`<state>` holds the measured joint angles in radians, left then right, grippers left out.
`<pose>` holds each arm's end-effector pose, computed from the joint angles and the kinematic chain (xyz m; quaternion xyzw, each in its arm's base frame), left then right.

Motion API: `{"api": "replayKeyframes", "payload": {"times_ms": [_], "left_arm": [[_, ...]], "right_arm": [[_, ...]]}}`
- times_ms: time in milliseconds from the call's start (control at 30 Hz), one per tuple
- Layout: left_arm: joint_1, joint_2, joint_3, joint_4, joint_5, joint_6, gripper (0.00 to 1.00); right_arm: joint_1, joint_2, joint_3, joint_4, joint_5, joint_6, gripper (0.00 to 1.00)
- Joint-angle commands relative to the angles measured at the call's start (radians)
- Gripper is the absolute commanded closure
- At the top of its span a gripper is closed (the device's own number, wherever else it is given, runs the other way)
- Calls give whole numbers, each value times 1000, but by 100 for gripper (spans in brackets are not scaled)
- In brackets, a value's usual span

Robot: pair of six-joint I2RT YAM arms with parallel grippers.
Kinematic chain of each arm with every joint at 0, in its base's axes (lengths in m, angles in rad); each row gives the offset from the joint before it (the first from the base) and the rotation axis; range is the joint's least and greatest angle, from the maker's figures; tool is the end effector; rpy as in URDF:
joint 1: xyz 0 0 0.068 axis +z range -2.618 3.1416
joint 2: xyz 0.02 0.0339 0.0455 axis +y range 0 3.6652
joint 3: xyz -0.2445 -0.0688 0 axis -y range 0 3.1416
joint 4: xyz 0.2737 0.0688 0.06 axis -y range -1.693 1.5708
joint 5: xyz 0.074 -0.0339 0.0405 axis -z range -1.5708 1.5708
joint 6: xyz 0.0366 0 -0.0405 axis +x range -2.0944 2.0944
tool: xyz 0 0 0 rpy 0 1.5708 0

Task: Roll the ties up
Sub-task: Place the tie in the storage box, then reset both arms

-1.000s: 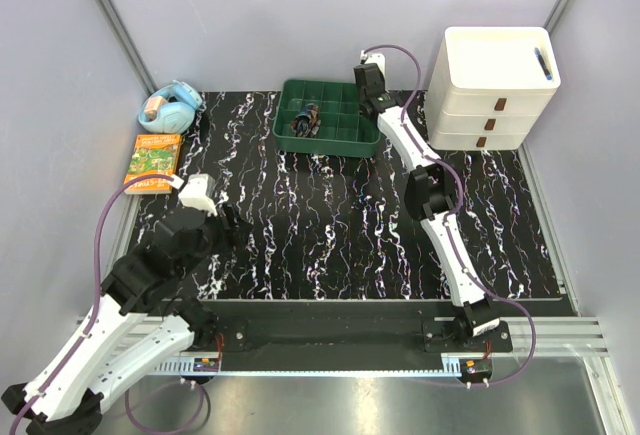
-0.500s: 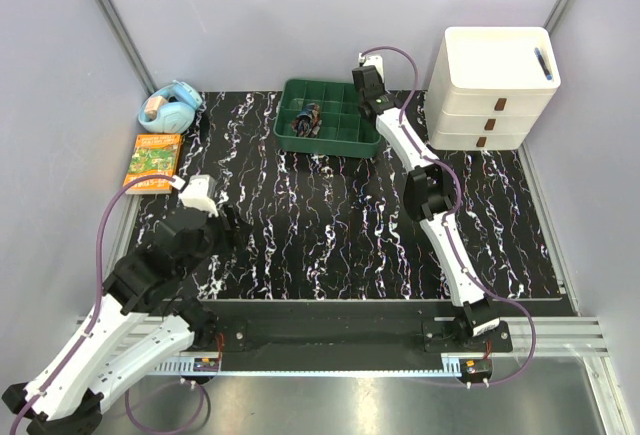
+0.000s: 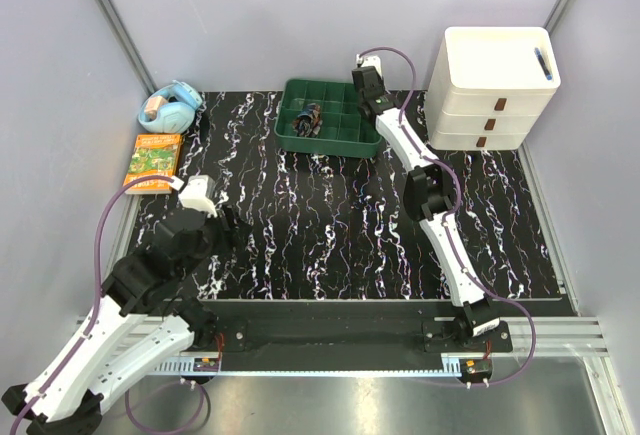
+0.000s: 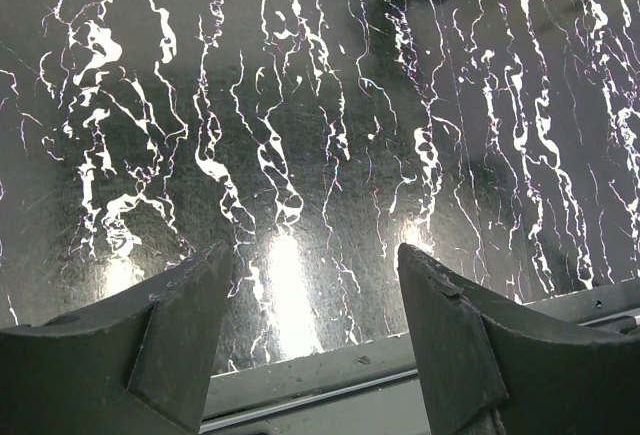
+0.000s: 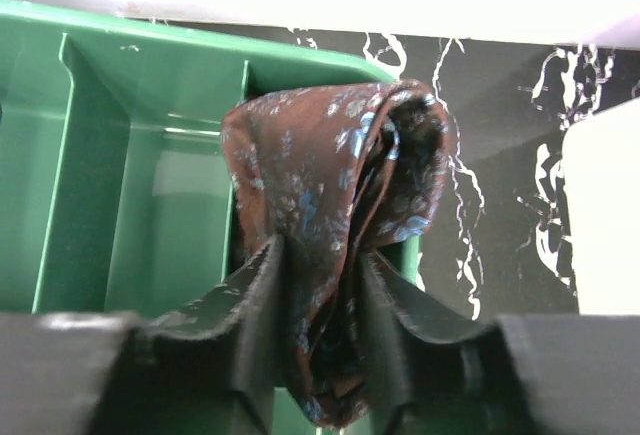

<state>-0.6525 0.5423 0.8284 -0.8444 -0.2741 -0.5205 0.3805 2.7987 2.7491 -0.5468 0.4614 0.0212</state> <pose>0.1243 -0.0825 0.3166 -0.0090 0.8689 -0.1663 0.4662 0.5770 0.2133 0.1821 -0.0484 0.8655 -0.1071 0.4869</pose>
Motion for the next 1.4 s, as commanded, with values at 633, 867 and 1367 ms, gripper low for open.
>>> {"api": "replayKeyframes", "payload": {"times_ms": [633,867,1367], "left_arm": [[2,-21,5,33,-27,11,28],[2,-68,3,33,-49,4,7],[2,-61,-3,31,-39,-4,1]], "right_arm": [[9,-401,-78,-88,-119,104,29],[47,-666,-368,-97,-251,217,27],[120,-1553,-1561,176,-409,483,14]]}}
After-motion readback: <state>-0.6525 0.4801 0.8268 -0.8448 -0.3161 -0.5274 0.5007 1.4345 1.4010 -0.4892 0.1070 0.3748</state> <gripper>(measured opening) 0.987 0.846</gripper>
